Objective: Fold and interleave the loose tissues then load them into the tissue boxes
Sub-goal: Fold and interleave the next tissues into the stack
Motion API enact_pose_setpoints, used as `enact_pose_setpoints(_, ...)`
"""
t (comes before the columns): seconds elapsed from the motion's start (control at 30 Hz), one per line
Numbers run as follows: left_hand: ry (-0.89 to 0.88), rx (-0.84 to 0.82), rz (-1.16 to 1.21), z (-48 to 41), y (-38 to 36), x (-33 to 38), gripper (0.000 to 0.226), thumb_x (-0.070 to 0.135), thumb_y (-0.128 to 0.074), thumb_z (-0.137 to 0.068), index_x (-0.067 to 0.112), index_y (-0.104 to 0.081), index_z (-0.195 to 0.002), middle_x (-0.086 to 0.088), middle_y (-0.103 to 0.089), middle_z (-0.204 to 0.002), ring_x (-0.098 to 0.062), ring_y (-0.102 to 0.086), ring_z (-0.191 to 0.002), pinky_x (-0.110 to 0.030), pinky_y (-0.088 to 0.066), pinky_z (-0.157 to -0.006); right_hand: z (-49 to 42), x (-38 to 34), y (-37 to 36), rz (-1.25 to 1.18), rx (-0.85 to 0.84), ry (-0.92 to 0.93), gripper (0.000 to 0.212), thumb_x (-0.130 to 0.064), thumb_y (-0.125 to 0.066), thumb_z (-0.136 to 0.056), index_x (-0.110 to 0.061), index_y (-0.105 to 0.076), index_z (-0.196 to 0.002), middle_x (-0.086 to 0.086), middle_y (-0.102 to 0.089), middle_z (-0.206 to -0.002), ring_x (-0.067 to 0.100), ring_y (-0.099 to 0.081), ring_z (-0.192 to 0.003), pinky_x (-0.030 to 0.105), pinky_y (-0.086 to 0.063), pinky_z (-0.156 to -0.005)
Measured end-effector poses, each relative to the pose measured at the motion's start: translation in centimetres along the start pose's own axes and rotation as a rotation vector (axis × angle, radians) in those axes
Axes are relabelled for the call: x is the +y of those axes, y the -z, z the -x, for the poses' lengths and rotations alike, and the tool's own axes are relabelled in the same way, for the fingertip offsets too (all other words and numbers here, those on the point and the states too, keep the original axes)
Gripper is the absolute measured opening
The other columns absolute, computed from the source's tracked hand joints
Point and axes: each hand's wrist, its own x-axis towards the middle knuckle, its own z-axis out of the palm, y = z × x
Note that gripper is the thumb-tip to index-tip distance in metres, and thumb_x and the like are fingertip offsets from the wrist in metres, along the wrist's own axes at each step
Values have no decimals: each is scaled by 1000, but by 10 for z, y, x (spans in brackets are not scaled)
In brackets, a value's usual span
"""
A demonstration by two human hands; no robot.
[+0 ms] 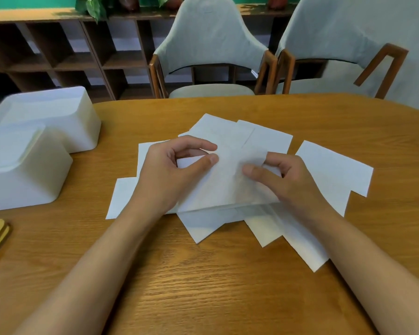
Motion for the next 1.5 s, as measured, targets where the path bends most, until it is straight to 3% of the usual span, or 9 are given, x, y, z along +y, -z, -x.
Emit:
enact_pose_setpoints(0.2, -64, 74, -142, -2, 6, -4, 9, 23, -80, -92, 32, -80, -96, 23, -76, -98, -3, -69, -101, -20, -51, -88, -2, 4, 6, 62, 49, -30, 17, -20, -71, -90, -14, -71, -74, -20, -68, -72, -4, -66, -78, 7, -44, -66)
enact_pose_setpoints(0.4, 58, -38, -59, -1, 7, 3, 17, 30, -87, -83, 33, -81, -98, 21, -77, -97, 0, -68, -99, -25, -51, -84, -3, 3, 2, 106, 64, -56, 17, -23, -70, -91, -19, -70, -74, -28, -66, -74, -12, -63, -82, 6, -45, -64)
enact_pose_setpoints(0.5, 164, -87, 65, -3, 11, 4, 9, 23, -87, -83, 27, -83, -90, 10, -80, -95, -13, -74, -93, -35, -59, -80, -3, 3, 4, 69, 37, -51, 25, -37, -68, -89, -13, -74, -87, -12, -73, -87, 5, -69, -91, 16, -51, -69)
enact_pose_setpoints(0.6, 229, -154, 159, -2, 11, 6, 11, 22, -87, -81, 27, -83, -90, 2, -81, -96, -23, -76, -92, -43, -59, -80, -3, 3, 4, 25, -4, -78, 28, -50, -72, -87, -25, -76, -99, -7, -74, -99, 14, -71, -98, 23, -56, -74)
enact_pose_setpoints(0.77, 164, -98, 126, 2, -2, 5, 13, 19, -86, -83, 25, -82, -93, 11, -80, -96, -7, -75, -89, -19, -55, -69, -1, 4, -2, -12, -108, -68, 34, -58, -67, -76, -42, -73, -105, -13, -72, -107, 12, -68, -106, 29, -60, -81)
enact_pose_setpoints(0.97, 109, -48, 27, 1, -4, 1, 14, 25, -87, -83, 30, -81, -94, 18, -78, -97, -1, -72, -94, -15, -51, -76, -1, 8, -6, 31, -70, -23, 46, -48, -70, -82, -44, -60, -127, -30, -61, -120, 1, -61, -114, 26, -58, -86)
enact_pose_setpoints(1.1, 117, -19, 52, 0, -3, -1, 13, 24, -87, -84, 28, -81, -95, 16, -78, -98, -3, -72, -94, -16, -52, -73, -2, 9, -5, 152, -14, 33, 57, -51, -68, -83, -48, -49, -137, -46, -44, -129, -28, -39, -116, -3, -38, -87)
enact_pose_setpoints(1.23, 112, -27, 40, 2, -7, -1, 13, 25, -86, -84, 30, -81, -95, 19, -77, -98, -2, -71, -95, -13, -52, -70, -1, 11, -9, 226, -21, 61, 72, -53, -69, -84, -55, -31, -145, -50, -26, -140, -34, -25, -120, -11, -25, -87)
enact_pose_setpoints(1.5, 6, 47, -110, 0, -8, -12, 17, 34, -82, -88, 37, -75, -104, 20, -72, -109, -5, -65, -101, -15, -47, -78, 0, 11, -7, 184, -17, 114, 62, -19, -60, -101, -51, -30, -145, -39, -30, -146, -13, -39, -127, 20, -47, -99)
